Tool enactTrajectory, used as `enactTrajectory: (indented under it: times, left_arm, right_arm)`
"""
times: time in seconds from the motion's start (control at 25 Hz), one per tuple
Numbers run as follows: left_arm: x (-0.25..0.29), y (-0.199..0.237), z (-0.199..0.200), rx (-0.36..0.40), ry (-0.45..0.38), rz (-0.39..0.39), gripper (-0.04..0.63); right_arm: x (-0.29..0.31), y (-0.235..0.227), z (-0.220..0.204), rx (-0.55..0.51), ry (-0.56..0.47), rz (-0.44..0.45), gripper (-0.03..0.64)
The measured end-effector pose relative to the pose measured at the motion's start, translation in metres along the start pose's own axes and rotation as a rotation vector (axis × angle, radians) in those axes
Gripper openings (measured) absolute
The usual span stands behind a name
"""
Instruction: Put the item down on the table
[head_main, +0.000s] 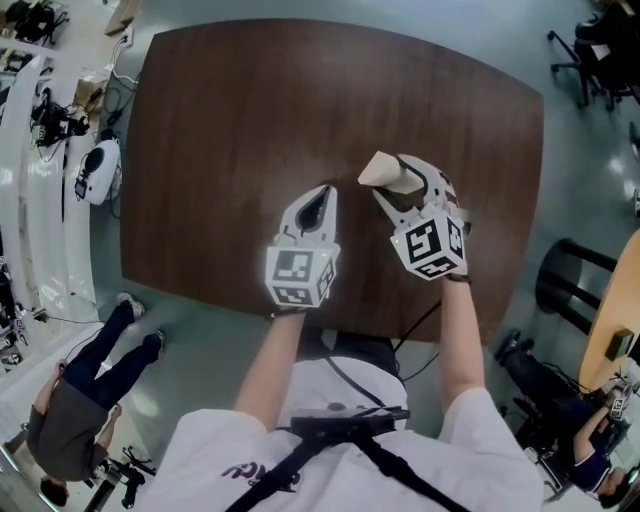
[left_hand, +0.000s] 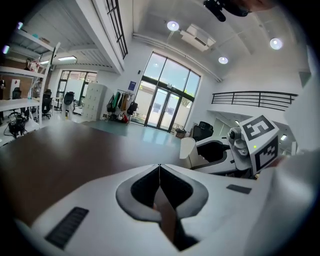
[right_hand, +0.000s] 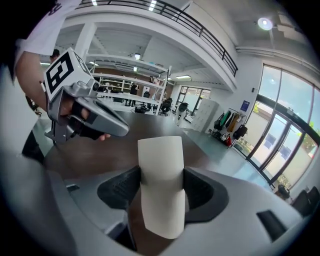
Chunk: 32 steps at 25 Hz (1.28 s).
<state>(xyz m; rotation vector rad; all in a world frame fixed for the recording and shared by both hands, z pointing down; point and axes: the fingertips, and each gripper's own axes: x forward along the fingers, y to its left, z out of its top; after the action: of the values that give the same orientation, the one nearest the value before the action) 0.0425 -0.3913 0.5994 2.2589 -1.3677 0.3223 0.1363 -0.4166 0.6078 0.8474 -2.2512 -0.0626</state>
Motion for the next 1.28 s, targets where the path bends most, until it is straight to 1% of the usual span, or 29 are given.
enactTrajectory:
  times: [0.16,0.36,0.6,0.84,0.92,1.04,1.2,1.28]
  left_arm:
    - [0.013,0.0,-0.01,0.002,0.022,0.016,0.012]
    - [0.022,0.01,-0.019,-0.011,0.048,0.036,0.012]
    - [0.028,0.017,-0.021,-0.019,0.053,0.049,0.012]
    - [0.033,0.025,-0.025,-0.022,0.055,0.061,0.012]
    - [0.035,0.028,-0.025,-0.024,0.054,0.063,0.012]
    - [0.036,0.033,-0.024,-0.026,0.053,0.064,0.012]
    - [0.032,0.031,-0.025,-0.029,0.048,0.057,0.012]
    - [0.026,0.027,-0.023,-0.035,0.042,0.052,0.012]
  right_arm:
    - [0.019,0.002,-0.025,-0.024,0.05,0.044,0.287]
    - [0.051,0.011,-0.045,-0.063,0.121,0.101,0.287]
    - [0.08,0.014,-0.056,-0.093,0.156,0.138,0.284]
    - [0.11,0.029,-0.074,-0.171,0.201,0.222,0.279]
    - [0.116,0.034,-0.074,-0.189,0.199,0.25,0.279]
    - [0.12,0.036,-0.07,-0.181,0.19,0.285,0.279]
    - [0.126,0.038,-0.074,-0.119,0.187,0.334,0.28]
    - [0.124,0.039,-0.078,-0.13,0.193,0.329,0.281]
